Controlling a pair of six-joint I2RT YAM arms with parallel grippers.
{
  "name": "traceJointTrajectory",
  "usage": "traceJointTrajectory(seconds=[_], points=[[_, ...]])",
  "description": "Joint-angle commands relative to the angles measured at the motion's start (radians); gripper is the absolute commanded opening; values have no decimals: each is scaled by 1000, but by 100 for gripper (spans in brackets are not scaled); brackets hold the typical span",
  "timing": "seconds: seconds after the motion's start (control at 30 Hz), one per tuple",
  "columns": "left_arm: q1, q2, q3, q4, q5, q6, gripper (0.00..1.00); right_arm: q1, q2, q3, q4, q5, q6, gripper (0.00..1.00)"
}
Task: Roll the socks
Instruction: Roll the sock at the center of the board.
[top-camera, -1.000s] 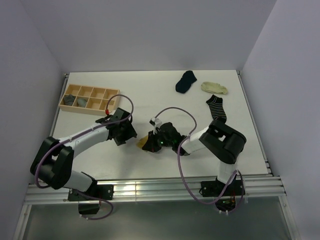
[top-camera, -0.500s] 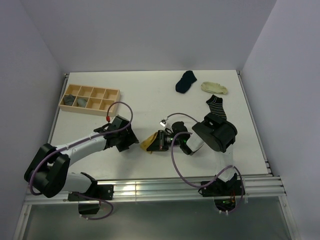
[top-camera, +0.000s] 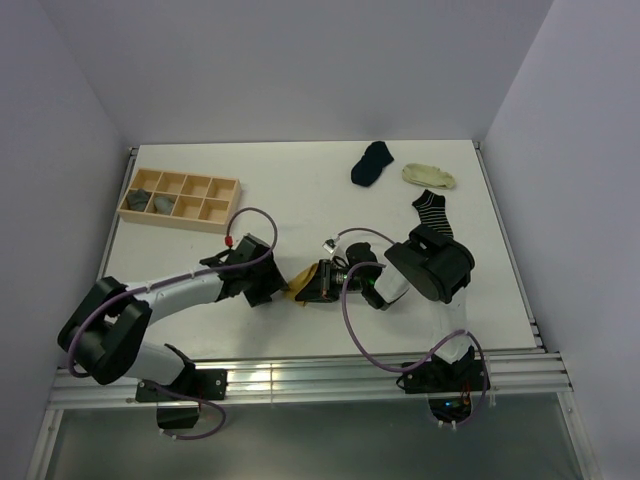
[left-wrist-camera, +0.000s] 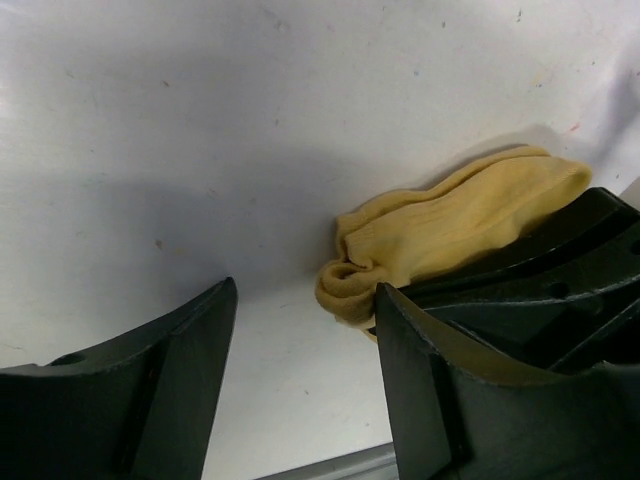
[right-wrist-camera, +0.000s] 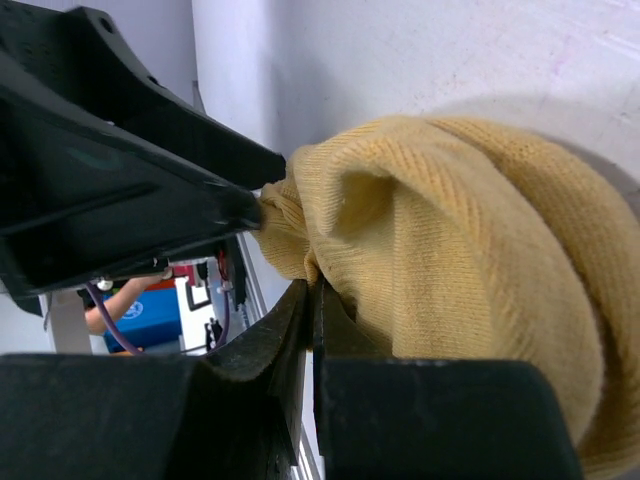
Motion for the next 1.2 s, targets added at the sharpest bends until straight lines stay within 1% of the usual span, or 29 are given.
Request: traceJointTrajectory(seconds=[0.0, 0.07, 0.27, 0.37, 0.4, 0.47, 0.5, 0.53, 0.57, 0.6, 0.63, 0.7, 0.73, 0.77, 0.8, 0.83, 0.87, 0.93, 1.0, 1.03, 1.07, 1.17], points=[[-14, 48, 31, 23, 25, -17, 64, -10, 45, -11, -56, 44, -12, 0], [-20, 78, 45, 13, 23, -16, 62, -11, 51, -10, -45, 47, -9, 0], [-34, 134, 85, -22, 23, -7, 53, -11, 53, -7, -55, 55, -23, 0], [-37, 167, 104, -45, 23, -2, 42, -11, 40, -10, -67, 67, -40, 0], [-38, 173, 111, -50, 23, 0, 35, -11, 36, -13, -68, 72, -43, 0], [-41, 191, 132, -63, 23, 4, 27, -11, 20, -10, -87, 79, -66, 0], [-41, 197, 150, -86, 23, 7, 17, -11, 14, -10, -105, 90, -76, 0], [-44, 202, 161, -97, 23, 13, 12, -11, -1, -11, -113, 93, -86, 0], [-44, 214, 172, -106, 23, 18, 4, -11, -10, -10, -125, 98, -105, 0], [-44, 223, 184, -137, 22, 21, 1, -11, -18, -11, -149, 104, -118, 0], [-44, 230, 209, -152, 23, 29, 0, -11, -42, -11, -163, 118, -130, 0], [-44, 253, 229, -193, 23, 33, 0, -10, -75, -13, -218, 139, -178, 4], [-44, 257, 245, -207, 23, 36, 0, -8, -113, -11, -240, 147, -196, 7], [-46, 268, 253, -217, 23, 41, 0, -7, -136, -10, -264, 170, -233, 14], [-46, 274, 261, -229, 23, 42, 0, -5, -160, -8, -291, 181, -251, 16], [-46, 279, 276, -253, 23, 46, 0, 1, -215, -4, -355, 202, -274, 19], [-46, 289, 285, -264, 23, 47, 0, 7, -245, 0, -387, 248, -321, 24], [-46, 303, 310, -293, 23, 55, 0, 33, -327, 9, -477, 302, -392, 27], [-46, 315, 327, -309, 23, 61, 0, 59, -377, 20, -560, 407, -437, 29], [-46, 329, 344, -325, 23, 67, 0, 94, -419, 27, -579, 443, -479, 30], [-46, 337, 353, -333, 23, 70, 0, 113, -440, 32, -599, 528, -500, 31], [-46, 361, 381, -349, 23, 79, 0, 197, -490, 55, -650, 636, -584, 32]])
